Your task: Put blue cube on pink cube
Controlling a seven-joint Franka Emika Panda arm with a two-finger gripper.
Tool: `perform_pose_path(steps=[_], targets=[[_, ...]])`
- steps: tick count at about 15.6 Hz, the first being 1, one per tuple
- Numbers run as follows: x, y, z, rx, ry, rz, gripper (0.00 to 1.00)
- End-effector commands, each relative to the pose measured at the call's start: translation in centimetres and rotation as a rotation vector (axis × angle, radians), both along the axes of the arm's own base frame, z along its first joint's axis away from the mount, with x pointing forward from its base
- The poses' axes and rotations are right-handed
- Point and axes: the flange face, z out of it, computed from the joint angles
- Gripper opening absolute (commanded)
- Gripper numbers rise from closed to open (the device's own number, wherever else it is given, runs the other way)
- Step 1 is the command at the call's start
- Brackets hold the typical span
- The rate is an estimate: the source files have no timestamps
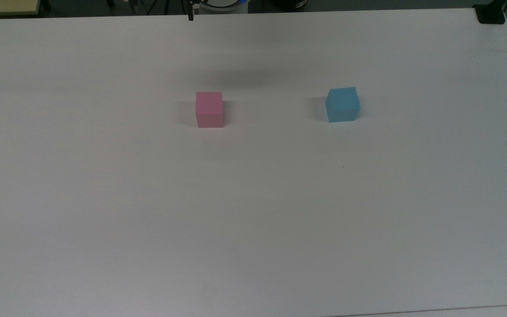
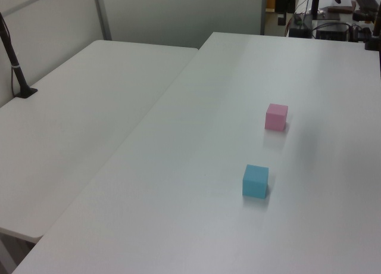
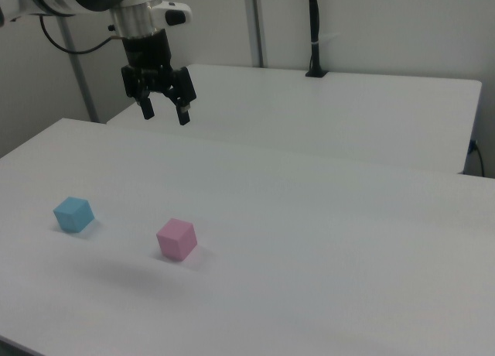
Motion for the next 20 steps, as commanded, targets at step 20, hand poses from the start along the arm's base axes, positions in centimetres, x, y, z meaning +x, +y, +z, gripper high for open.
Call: perform_pose_path(steps=[20], targets=[[-0.24, 0.64, -0.04, -0.002, -0.008, 0.035, 1.00]])
